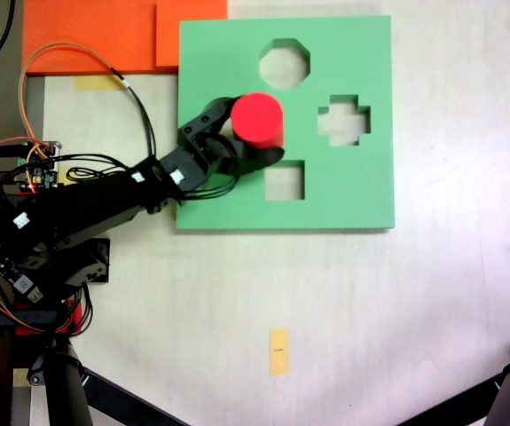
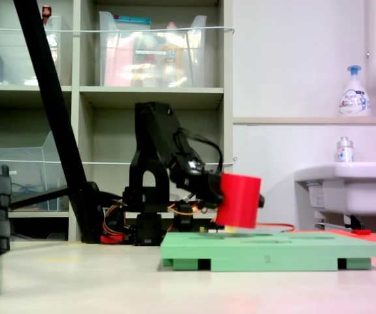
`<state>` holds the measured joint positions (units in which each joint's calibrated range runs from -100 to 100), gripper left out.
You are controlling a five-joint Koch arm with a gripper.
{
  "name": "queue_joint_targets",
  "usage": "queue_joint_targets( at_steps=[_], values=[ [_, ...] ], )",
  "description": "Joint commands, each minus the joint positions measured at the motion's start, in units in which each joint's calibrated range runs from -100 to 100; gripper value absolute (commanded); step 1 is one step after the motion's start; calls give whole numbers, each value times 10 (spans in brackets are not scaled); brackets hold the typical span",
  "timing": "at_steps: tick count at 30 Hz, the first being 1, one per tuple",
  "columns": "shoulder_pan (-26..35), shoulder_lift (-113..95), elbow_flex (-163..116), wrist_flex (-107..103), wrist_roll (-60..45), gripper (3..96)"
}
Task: Put the cylinder block into the corresponding hole
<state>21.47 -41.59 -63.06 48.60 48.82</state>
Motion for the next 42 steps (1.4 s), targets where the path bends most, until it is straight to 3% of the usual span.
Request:
queue_joint_targets(
  at_steps=[1,30,42],
  values=[
    [9,-65,-24,86,-2,368],
    [53,102,-25,175,2,376],
    [62,33,-94,175,3,389]
  ],
)
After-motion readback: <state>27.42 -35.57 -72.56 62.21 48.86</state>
